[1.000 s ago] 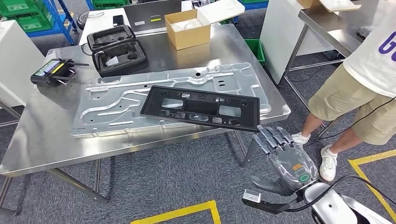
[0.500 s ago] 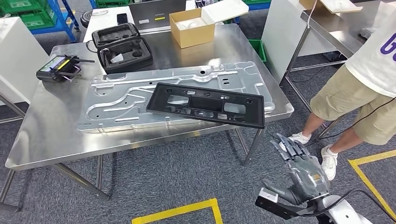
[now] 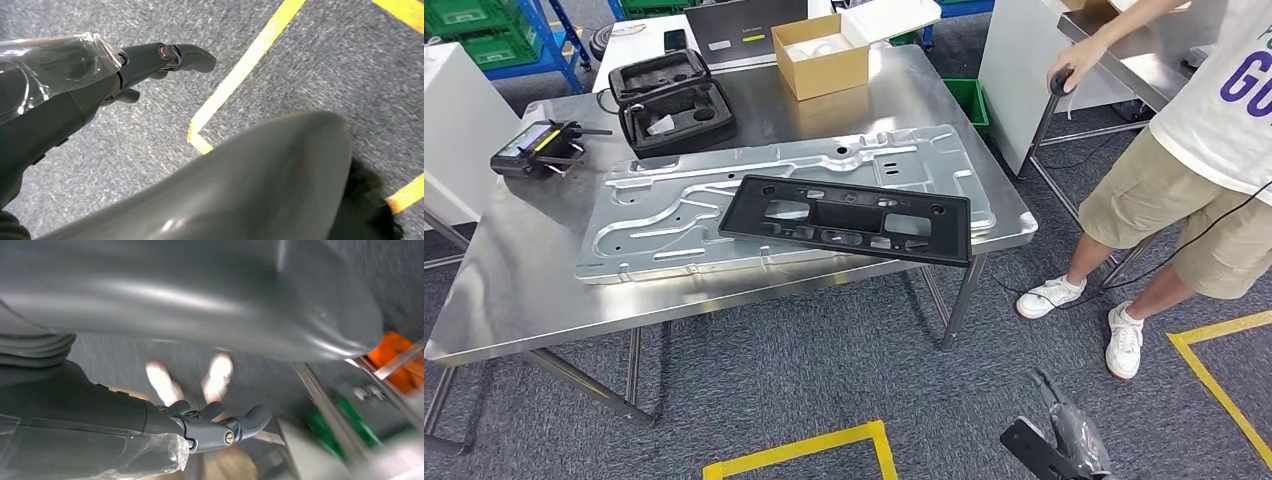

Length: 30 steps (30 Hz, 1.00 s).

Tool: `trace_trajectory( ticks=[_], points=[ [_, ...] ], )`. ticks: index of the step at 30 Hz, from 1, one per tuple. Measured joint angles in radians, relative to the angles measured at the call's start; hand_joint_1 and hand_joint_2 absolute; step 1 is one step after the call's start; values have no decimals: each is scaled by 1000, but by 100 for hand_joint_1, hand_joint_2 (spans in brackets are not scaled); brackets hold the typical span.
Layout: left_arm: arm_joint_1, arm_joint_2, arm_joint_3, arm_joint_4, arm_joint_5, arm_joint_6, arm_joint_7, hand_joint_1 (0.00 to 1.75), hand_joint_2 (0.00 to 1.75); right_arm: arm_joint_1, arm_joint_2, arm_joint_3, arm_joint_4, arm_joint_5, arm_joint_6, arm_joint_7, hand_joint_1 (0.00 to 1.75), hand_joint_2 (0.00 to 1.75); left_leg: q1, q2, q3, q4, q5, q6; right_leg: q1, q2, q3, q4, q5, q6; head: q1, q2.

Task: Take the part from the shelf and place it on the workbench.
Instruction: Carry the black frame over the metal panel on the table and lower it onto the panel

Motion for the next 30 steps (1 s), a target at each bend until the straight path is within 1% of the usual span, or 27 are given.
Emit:
trace_trajectory(
  ticks=[1,3,5,6,7,9,10,11,12,13,14,15,16,17,18,19,20,21,22,23,24,25,26,27,28,29,30],
  points=[
    [-1,0,0,0,0,0,0,0,0,-12,20,13,59,-37,-2,-37,0,0,-5,1,15,-34,8,7,-1,0,-1,0,1,4,0,0],
    [-1,0,0,0,1,0,1,0,0,-34,55,37,156,-63,-7,-78,0,0,-9,2,16,-47,12,10,-4,-1,-3,-5,6,14,0,0],
    [0,0,0,0,2,0,1,0,0,-55,84,56,245,-82,-3,-94,0,0,-4,4,19,-61,23,13,-5,-2,-3,-3,3,23,0,0],
    [-1,0,0,0,2,0,2,0,0,-66,97,65,294,-104,7,-100,0,0,-1,5,20,-69,29,15,-4,-2,-15,24,-17,26,1,0],
    [-1,0,0,0,2,0,2,0,0,-76,110,72,339,-137,26,-111,0,0,2,6,21,-73,33,17,-4,-2,-37,73,-49,27,1,0],
    [-1,0,0,0,0,-1,7,0,0,-106,148,88,453,-223,97,-146,0,0,1,7,17,-73,36,23,-3,-1,-98,207,-120,31,2,0],
    [0,0,-1,0,-2,-3,10,0,0,-124,173,95,519,-265,144,-161,0,0,1,8,16,-72,37,23,-4,-1,-118,252,-134,34,2,0],
    [1,-1,-2,0,-5,-5,12,0,0,-142,201,99,586,-301,197,-169,0,0,2,9,14,-71,38,22,-7,-2,-120,261,-129,38,2,0],
    [1,-2,-3,0,-7,-6,14,0,0,-158,227,103,648,-328,247,-166,0,0,4,10,12,-68,38,21,-11,-2,-104,233,-107,42,2,0],
    [0,-2,-4,0,-11,-8,15,0,0,-170,249,105,699,-347,289,-151,0,0,7,10,9,-62,38,18,-15,-3,-70,171,-74,46,2,0],
    [0,-2,-5,0,-15,-9,17,0,0,-181,271,108,743,-361,325,-126,0,0,8,10,5,-55,36,14,-18,-3,-34,103,-47,49,2,0],
    [-1,-2,-7,0,-18,-10,18,0,0,-193,292,111,780,-370,351,-99,0,0,8,9,0,-45,33,8,-17,-2,-7,50,-28,50,2,0],
    [-3,-2,-9,0,-22,-11,20,0,0,-204,313,114,819,-380,375,-59,0,0,7,9,-6,-37,31,2,-17,1,6,19,-17,45,2,0],
    [-4,-2,-10,0,-25,-13,21,0,0,-213,335,117,854,-388,395,-23,0,0,6,9,-11,-31,31,-5,-13,3,7,10,-15,39,1,0],
    [-5,-2,-11,0,-27,-15,24,0,0,-218,356,118,884,-394,410,6,0,0,8,9,-14,-28,34,-11,-9,6,3,12,-10,30,1,0],
    [-5,-2,-12,0,-30,-16,26,0,0,-222,376,120,913,-399,423,33,0,0,11,9,-18,-26,36,-17,-8,6,-2,13,-4,20,1,0],
    [-5,-2,-13,0,-31,-17,29,0,0,-225,395,121,932,-401,430,46,0,0,14,8,-23,-18,28,-23,-7,5,-7,12,1,12,1,0],
    [-5,-3,-14,0,-32,-18,32,0,0,-230,410,123,951,-402,434,55,0,0,17,8,-32,2,8,-29,-7,4,-13,12,7,3,0,0],
    [-6,-3,-16,0,-33,-18,33,0,0,-235,424,124,970,-402,437,60,0,0,20,7,-48,45,-28,-36,-8,3,-21,11,14,-4,-1,0],
    [-7,-3,-18,0,-34,-18,34,0,0,-239,437,124,987,-402,438,63,0,0,21,7,-69,106,-73,-42,-8,3,-29,11,20,-8,-2,0],
    [-8,-4,-19,0,-35,-18,34,0,0,-242,447,125,1002,-402,439,64,0,0,23,7,-91,175,-116,-47,-7,2,-38,11,27,-11,-3,0],
    [-8,-4,-21,0,-35,-18,35,0,0,-244,459,126,1016,-402,439,64,0,0,24,7,-106,234,-148,-50,-6,1,-47,11,33,-11,-3,0],
    [-8,-4,-23,0,-35,-18,35,0,0,-246,466,127,1029,-402,439,64,0,0,24,7,-104,260,-162,-50,-6,0,-56,11,41,-10,-3,0],
    [-8,-4,-26,0,-35,-18,35,0,0,-247,474,127,1040,-402,439,63,0,0,24,7,-84,247,-158,-49,-6,-1,-66,11,49,-9,-3,0],
    [-8,-4,-27,0,-35,-18,35,0,0,-250,480,128,1051,-402,440,62,0,0,24,7,-43,193,-138,-46,-6,-1,-75,11,57,-7,-3,0],
    [-10,-4,-29,0,-36,-18,35,0,0,-252,485,128,1059,-402,441,60,0,0,24,6,13,112,-114,-42,-6,-1,-83,11,67,-4,-3,0],
    [-14,-4,-29,0,-36,-18,35,0,0,-254,490,128,1064,-402,444,57,0,0,22,6,62,32,-95,-37,-5,0,-89,12,75,1,-3,0]
  ],
)
